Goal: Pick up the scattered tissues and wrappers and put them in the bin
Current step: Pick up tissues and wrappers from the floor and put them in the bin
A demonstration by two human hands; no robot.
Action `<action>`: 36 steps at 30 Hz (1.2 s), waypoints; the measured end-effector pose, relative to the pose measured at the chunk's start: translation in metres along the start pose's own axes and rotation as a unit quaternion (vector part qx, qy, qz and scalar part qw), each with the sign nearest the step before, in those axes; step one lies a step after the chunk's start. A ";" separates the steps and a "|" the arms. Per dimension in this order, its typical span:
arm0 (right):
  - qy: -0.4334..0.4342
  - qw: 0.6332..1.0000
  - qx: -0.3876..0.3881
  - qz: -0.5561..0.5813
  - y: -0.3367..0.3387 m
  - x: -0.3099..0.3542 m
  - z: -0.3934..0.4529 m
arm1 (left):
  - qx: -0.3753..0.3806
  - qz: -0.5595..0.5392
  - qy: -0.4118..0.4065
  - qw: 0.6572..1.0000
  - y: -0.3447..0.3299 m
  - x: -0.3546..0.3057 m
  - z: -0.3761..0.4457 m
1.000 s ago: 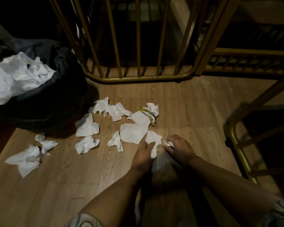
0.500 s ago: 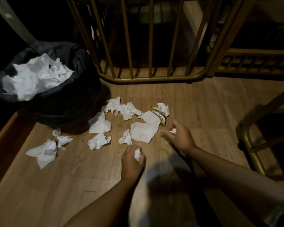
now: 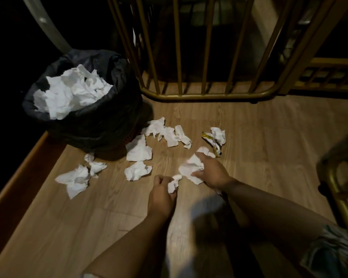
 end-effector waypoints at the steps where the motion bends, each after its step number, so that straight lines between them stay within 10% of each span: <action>1: 0.005 1.000 -0.010 0.003 0.000 0.000 -0.005 | -0.010 -0.008 0.002 1.000 0.000 0.002 -0.005; 19: 0.041 0.946 -0.317 0.044 0.122 0.001 -0.015 | -0.125 -0.156 0.021 0.980 0.034 -0.013 0.000; 27: 0.085 0.985 -0.123 -0.087 0.074 0.001 0.028 | -0.205 -0.107 0.097 0.968 0.064 0.027 0.014; 36: 0.008 0.994 -0.105 -0.040 0.048 -0.022 0.011 | -0.133 -0.141 0.143 0.971 0.043 0.065 0.014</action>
Point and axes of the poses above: each hand's wrist, its own z-axis towards the middle knuckle, its own y-axis out of the back of the hand, x = y × z, the point moved 9 cm from there along z, towards the middle knuckle, and after that the axes turned 13 degrees about y, right-handed, at the moved point
